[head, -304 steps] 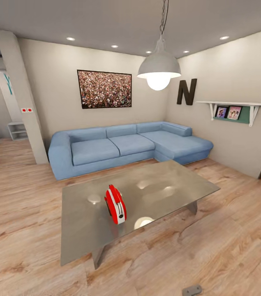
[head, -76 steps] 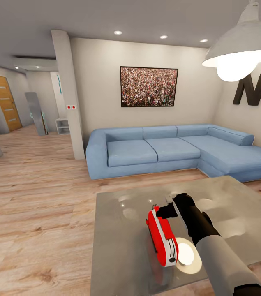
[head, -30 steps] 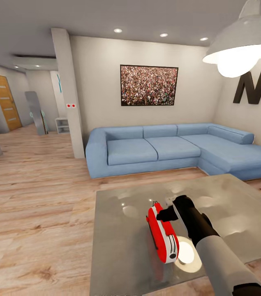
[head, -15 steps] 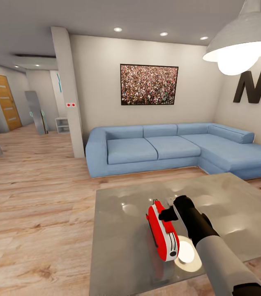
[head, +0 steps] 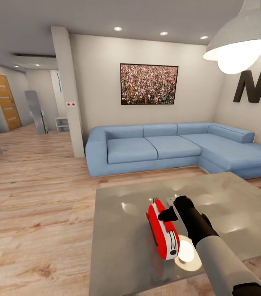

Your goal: Turn on the radio receiver that's on the table in the living room.

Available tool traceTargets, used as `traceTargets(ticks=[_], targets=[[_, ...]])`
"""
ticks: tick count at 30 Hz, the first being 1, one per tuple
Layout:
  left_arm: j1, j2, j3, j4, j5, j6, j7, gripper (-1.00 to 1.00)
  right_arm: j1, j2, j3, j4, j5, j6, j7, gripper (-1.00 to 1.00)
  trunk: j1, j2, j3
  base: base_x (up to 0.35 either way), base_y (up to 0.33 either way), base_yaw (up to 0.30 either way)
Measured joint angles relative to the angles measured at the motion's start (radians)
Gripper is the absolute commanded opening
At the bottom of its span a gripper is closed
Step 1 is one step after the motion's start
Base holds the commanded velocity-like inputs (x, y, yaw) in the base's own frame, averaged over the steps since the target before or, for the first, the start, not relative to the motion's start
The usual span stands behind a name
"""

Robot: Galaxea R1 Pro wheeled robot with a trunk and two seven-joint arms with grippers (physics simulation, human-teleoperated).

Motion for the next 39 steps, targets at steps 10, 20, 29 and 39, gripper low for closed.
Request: traceTargets(ticks=[10, 20, 29, 39], targets=[[0.0, 0.0, 0.0, 0.0, 0.0, 0.0, 0.0, 1.0, 0.0, 0.0, -0.001, 0.0, 0.0, 0.0, 0.001, 1.0, 0.015, -0.028, -0.013, 0.0, 0.0, 0.0], [0.0, 0.0, 0.0, 0.0, 0.0, 0.0, 0.001, 1.0, 0.0, 0.0, -0.001, 0.0, 0.0, 0.0, 0.001, 1.0, 0.038, -0.07, -0.031, 0.0, 0.0, 0.0], [0.0, 0.0, 0.0, 0.001, 0.0, 0.0, 0.001, 1.0, 0.0, 0.0, -0.001, 0.001, 0.0, 0.0, 0.001, 1.0, 0.05, -0.091, -0.041, 0.0, 0.0, 0.0], [0.0, 0.0, -0.001, 0.001, 0.0, 0.0, 0.0, 1.0, 0.0, 0.0, -0.001, 0.001, 0.0, -0.001, 0.001, 1.0, 0.058, -0.105, -0.047, 0.0, 0.0, 0.0]])
